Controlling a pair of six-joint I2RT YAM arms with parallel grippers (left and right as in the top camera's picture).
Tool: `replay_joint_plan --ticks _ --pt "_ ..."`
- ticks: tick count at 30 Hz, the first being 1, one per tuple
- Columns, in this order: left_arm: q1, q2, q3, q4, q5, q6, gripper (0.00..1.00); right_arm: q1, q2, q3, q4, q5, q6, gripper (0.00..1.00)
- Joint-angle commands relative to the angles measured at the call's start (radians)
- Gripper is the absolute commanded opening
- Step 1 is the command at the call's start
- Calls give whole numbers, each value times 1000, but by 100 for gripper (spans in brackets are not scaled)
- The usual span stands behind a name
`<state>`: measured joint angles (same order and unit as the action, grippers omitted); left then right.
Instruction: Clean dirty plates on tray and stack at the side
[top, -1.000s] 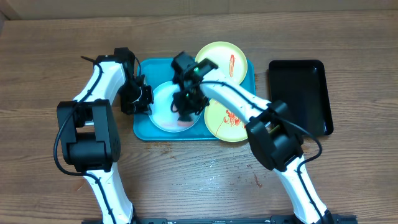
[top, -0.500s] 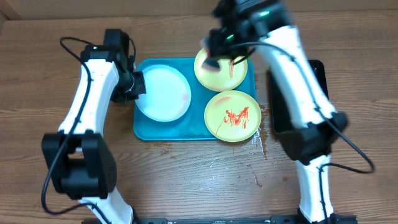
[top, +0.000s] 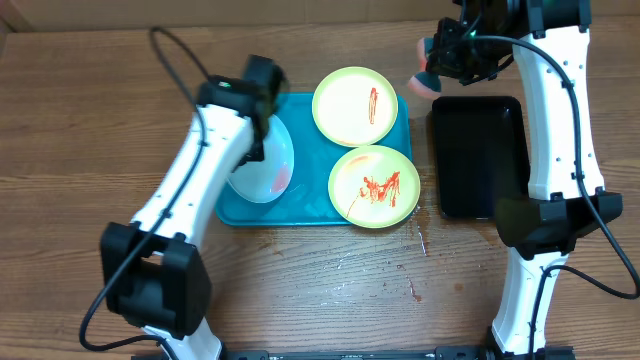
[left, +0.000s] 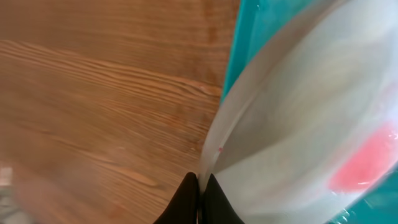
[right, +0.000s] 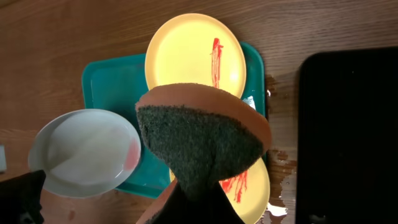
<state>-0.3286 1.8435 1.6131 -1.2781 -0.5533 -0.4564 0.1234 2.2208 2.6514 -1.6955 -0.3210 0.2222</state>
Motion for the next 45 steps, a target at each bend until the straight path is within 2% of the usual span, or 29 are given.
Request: replay_joint_plan --ticks 1,10,24,34,37,45 --pt "-76 -28 19 -5 -248 -104 4 -14 -5 3 2 6 -18 4" --pt "-178 -28 19 -21 -495 -135 4 -21 -3 -2 2 59 -13 4" --pt "-278 -28 20 -25 -764 -138 4 -21 -3 -2 2 59 -10 4" --pt "-306 -28 20 -27 -779 -158 4 -21 -3 -2 2 59 -10 4" --pt "-304 -28 20 -26 -710 -157 4 -21 -3 -2 2 59 -10 4" --pt "-185 -28 19 -23 -135 -103 4 -21 -3 -2 2 59 -11 4"
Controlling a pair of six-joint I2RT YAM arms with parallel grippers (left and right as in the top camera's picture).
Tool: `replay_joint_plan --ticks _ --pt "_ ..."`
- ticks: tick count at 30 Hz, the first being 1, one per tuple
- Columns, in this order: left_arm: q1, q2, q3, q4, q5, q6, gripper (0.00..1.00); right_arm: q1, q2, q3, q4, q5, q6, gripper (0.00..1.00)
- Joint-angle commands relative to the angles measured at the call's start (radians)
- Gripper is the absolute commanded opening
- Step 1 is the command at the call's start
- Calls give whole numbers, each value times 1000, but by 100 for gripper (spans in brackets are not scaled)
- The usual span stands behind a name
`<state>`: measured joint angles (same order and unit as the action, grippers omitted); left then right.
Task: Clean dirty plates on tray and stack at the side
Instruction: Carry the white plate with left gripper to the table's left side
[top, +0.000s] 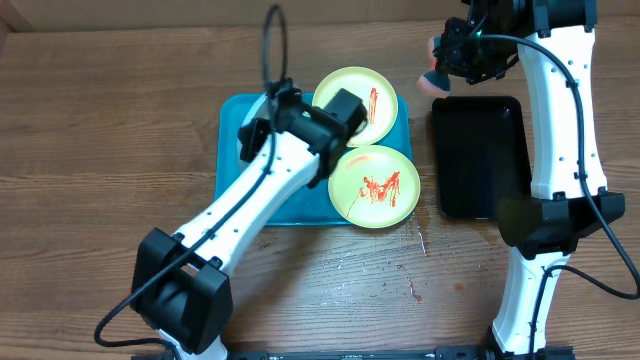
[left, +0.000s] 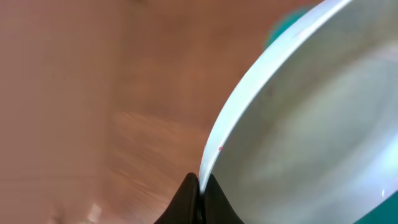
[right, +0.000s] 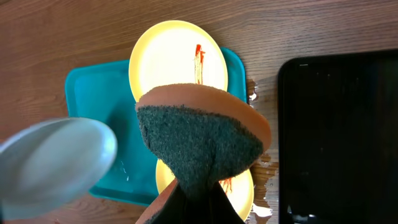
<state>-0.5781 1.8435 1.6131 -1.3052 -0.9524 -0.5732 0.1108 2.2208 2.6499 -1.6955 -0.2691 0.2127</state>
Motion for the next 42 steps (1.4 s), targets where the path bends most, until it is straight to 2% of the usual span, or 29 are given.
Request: replay_joint_plan --ticks 1,7,13,20,26,29,36,42 --pt "92 -28 19 9 317 35 4 -8 -3 0 2 7 -1 4" --pt "288 -32 19 68 636 179 5 -8 -3 0 2 7 -5 4" --pt "579 -32 18 131 933 285 4 -8 -3 0 2 7 -5 4" --pt "912 -32 -53 174 1070 346 4 -8 -3 0 2 7 -5 4" --pt "1146 -32 -249 344 1194 345 4 -8 -3 0 2 7 -5 4" --pt "1212 -32 -341 443 1252 345 4 -8 -3 0 2 7 -5 4" --pt "1261 -32 -483 622 1257 305 4 -8 -3 0 2 6 -4 4" --pt "1236 -32 -499 621 1257 320 4 -8 -3 0 2 6 -4 4"
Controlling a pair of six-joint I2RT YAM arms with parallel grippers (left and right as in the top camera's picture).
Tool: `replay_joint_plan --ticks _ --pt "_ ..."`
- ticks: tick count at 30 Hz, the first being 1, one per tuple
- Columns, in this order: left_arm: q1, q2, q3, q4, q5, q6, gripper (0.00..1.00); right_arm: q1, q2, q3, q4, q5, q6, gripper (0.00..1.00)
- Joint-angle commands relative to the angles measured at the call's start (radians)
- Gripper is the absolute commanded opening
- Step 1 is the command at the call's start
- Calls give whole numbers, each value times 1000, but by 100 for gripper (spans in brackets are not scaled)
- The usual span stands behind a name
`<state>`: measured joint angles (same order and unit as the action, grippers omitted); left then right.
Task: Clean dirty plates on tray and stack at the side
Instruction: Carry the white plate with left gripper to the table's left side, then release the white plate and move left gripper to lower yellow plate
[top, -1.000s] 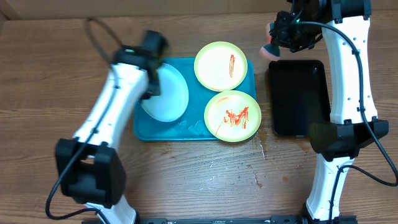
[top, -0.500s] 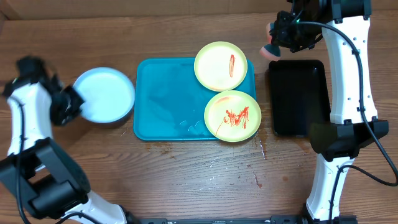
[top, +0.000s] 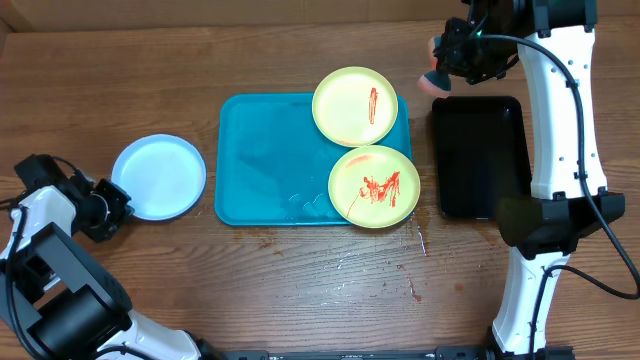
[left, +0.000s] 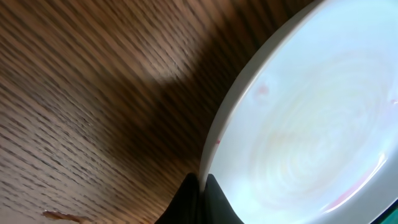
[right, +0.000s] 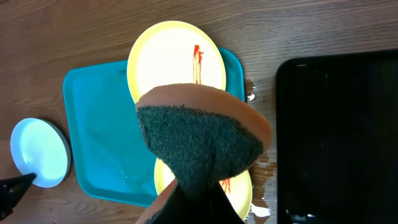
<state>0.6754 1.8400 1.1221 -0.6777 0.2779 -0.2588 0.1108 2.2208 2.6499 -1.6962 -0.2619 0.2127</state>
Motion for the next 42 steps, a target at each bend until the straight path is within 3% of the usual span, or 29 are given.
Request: replay_joint_plan --ticks 1,4,6,11,16,20,24,30,37,42 --pt "-20 -28 -8 -11 26 14 9 -8 -3 0 2 -1 -4 4" --pt "-21 -28 -6 -22 27 48 38 -8 -3 0 2 -1 -5 4" --pt "-21 -29 -2 -41 29 58 46 -8 -3 0 2 -1 -4 4" --pt "-21 -31 89 -141 26 106 47 -8 -3 0 3 -1 -5 4" --pt "-37 -42 306 -330 46 173 51 -8 -3 0 2 -1 -5 4" --pt "-148 -43 519 -534 54 282 58 -8 -3 0 2 0 -5 4" --pt "-315 -43 607 -621 72 285 60 -8 -3 0 2 -1 -5 4" --pt "-621 -34 579 -623 237 277 59 -8 -3 0 2 -1 -5 4" --pt "-935 -22 466 -437 235 248 63 -8 -3 0 2 -1 -5 4" --pt "-1059 28 395 -330 71 117 64 -8 -3 0 2 -1 -4 4"
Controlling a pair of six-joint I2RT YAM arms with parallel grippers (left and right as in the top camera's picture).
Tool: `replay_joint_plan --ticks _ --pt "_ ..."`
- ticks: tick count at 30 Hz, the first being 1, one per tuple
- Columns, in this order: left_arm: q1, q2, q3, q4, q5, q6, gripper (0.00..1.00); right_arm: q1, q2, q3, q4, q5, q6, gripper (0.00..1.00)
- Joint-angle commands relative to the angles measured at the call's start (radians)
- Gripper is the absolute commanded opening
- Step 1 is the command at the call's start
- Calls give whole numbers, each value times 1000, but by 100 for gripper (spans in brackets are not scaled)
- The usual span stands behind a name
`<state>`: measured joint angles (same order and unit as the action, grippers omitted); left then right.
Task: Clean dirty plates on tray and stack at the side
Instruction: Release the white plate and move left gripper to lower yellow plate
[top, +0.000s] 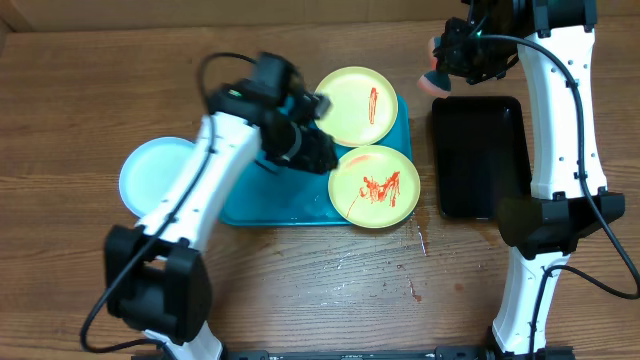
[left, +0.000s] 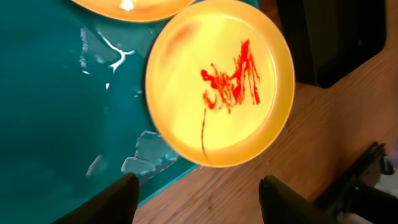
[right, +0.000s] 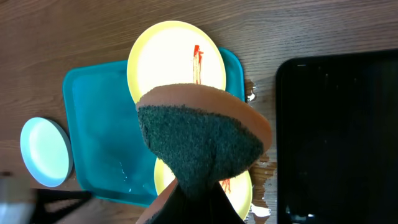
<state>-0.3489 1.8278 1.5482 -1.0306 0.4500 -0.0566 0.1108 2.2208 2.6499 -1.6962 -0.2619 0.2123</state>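
Observation:
Two yellow plates smeared red lie on the teal tray (top: 260, 190): the far plate (top: 355, 105) with one streak, the near plate (top: 374, 186) (left: 219, 115) with a scribble. A clean white plate (top: 150, 175) (right: 45, 152) rests on the table left of the tray. My left gripper (top: 318, 152) (left: 196, 193) hovers open over the tray, just left of the near plate. High at the back right, my right gripper (top: 437, 70) (right: 196, 190) is shut on an orange and green sponge (right: 202, 140).
A black tray (top: 478, 155) lies right of the teal tray. Water drops and wet patches sit on the teal tray floor and on the wood near the black tray. Small red specks mark the table in front.
My left gripper let go of the white plate, which stays on the table left of the tray. It is now open over the tray beside the near yellow plate. The right arm is unmoved.
My left gripper held the white plate tilted at the tray's left edge, a red smear on it. Then it held the plate above the tray. Later the plate lay on the table to the left, still gripped. Now it is released there.

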Motion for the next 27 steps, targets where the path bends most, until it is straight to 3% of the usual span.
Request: replay_joint_plan --ticks 1,14,19,24,27 --pt "-49 59 -33 34 -116 -97 63 -8 -3 0 2 -2 -4 4" --pt "-118 260 -33 94 -251 -260 57 -5 -3 0 2 -9 -4 4" --pt "-118 283 -33 109 -250 -281 42 -3 -3 0 2 -8 -4 4" --pt "-117 289 -33 114 -233 -275 38 -3 -3 0 2 -8 -5 4" --pt "-118 294 -33 128 -204 -256 31 -4 -3 0 2 -8 -5 4"
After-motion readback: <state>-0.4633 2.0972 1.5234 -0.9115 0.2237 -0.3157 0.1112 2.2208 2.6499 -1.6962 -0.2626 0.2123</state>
